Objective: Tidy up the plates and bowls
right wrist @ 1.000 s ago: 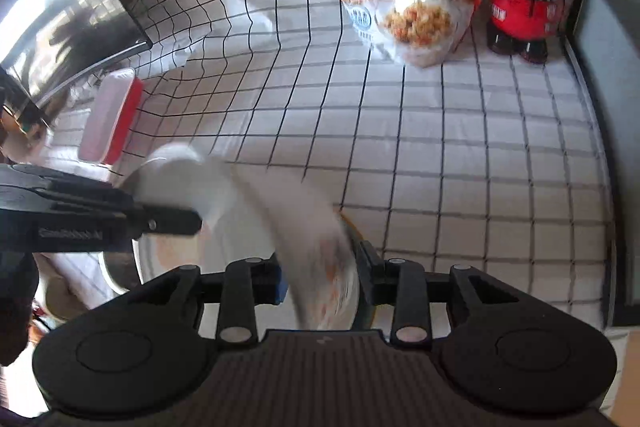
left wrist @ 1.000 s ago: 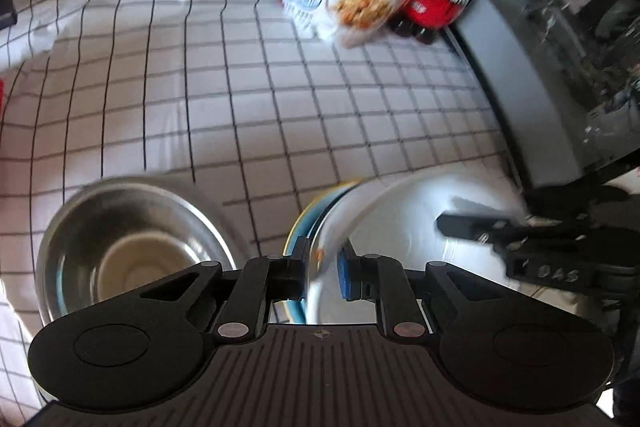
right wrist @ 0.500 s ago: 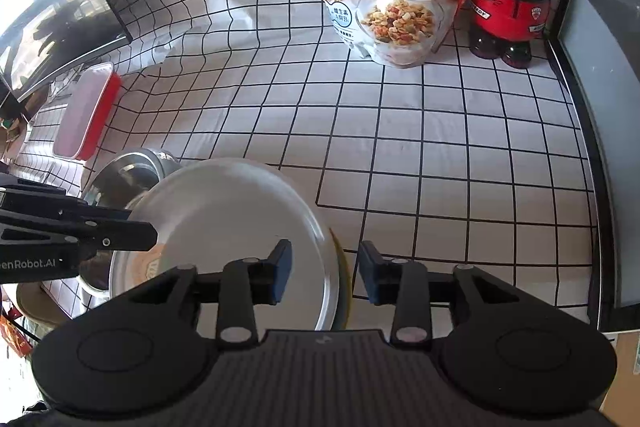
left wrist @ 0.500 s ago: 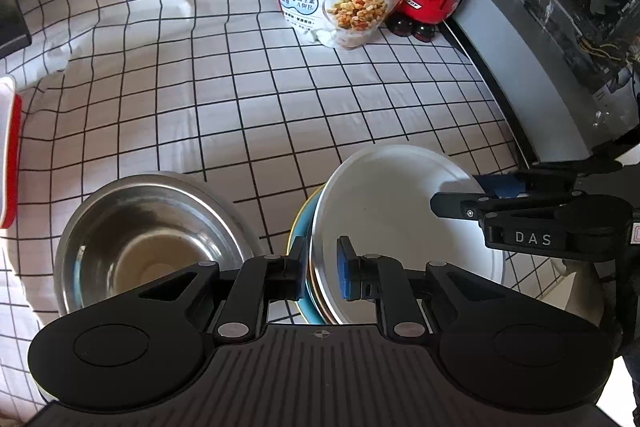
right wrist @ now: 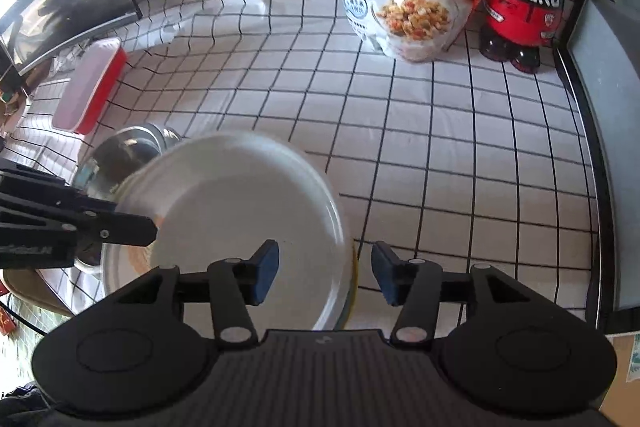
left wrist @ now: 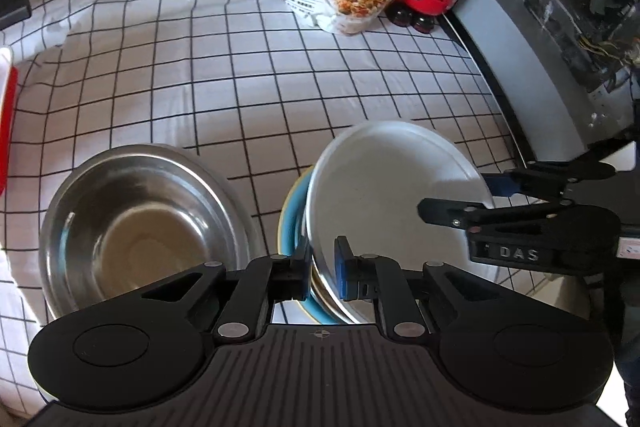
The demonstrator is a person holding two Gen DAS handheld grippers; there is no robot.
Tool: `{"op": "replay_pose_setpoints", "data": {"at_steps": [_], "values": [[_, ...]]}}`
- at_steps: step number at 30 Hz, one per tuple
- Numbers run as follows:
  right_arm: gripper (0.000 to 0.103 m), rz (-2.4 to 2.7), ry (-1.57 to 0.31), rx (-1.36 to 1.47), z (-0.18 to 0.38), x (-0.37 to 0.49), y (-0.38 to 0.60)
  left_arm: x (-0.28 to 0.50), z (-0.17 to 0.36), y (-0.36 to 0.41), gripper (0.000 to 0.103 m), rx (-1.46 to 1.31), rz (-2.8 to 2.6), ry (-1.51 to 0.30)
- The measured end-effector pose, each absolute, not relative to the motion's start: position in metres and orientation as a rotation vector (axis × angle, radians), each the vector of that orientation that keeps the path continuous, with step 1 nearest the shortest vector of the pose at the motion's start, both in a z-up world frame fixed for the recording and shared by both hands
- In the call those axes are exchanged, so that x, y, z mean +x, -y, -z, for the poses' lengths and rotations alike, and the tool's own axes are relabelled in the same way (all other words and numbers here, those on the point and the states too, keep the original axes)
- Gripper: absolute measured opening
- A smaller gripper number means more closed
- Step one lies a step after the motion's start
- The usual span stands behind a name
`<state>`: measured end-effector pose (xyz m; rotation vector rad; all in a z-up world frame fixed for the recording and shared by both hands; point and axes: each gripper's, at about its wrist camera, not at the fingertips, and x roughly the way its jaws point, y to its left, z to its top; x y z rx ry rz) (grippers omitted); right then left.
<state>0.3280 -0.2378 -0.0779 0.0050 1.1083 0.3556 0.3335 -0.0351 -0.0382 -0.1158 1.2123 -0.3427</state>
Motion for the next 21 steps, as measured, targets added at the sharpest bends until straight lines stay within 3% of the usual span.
{"op": "replay_pose_setpoints", "data": {"at_steps": [7, 9, 11, 14, 16, 18, 19, 21], "values": [[0.052, -0.346, -1.195, 0.063, 0.11, 0.325, 0.241, 0.337, 0.045, 0.036, 0.014, -0.094, 0.327, -1.237], [0.052, -0.337, -1.211, 0.075, 0.118, 0.324, 0.241, 0.341, 0.048, 0.029, 0.021, -0.123, 0.326, -1.272], [0.06, -0.337, -1.22, 0.113, 0.125, 0.324, 0.245, 0.345, 0.053, 0.019, 0.027, -0.187, 0.332, -1.306], [0.063, -0.336, -1.212, 0.156, 0.129, 0.324, 0.249, 0.355, 0.059, 0.001, 0.029, -0.328, 0.338, -1.35], [0.064, -0.336, -1.212, 0.193, 0.132, 0.325, 0.251, 0.36, 0.062, -0.007, 0.039, -0.382, 0.336, -1.357], [0.064, -0.347, -1.206, 0.224, 0.135, 0.325, 0.253, 0.363, 0.062, -0.009, 0.06, -0.355, 0.319, -1.346], [0.064, -0.349, -1.202, 0.236, 0.136, 0.325, 0.254, 0.363, 0.062, -0.008, 0.061, -0.33, 0.312, -1.338], [0.064, -0.354, -1.201, 0.276, 0.138, 0.324, 0.255, 0.364, 0.061, -0.004, 0.053, -0.302, 0.337, -1.317]]}}
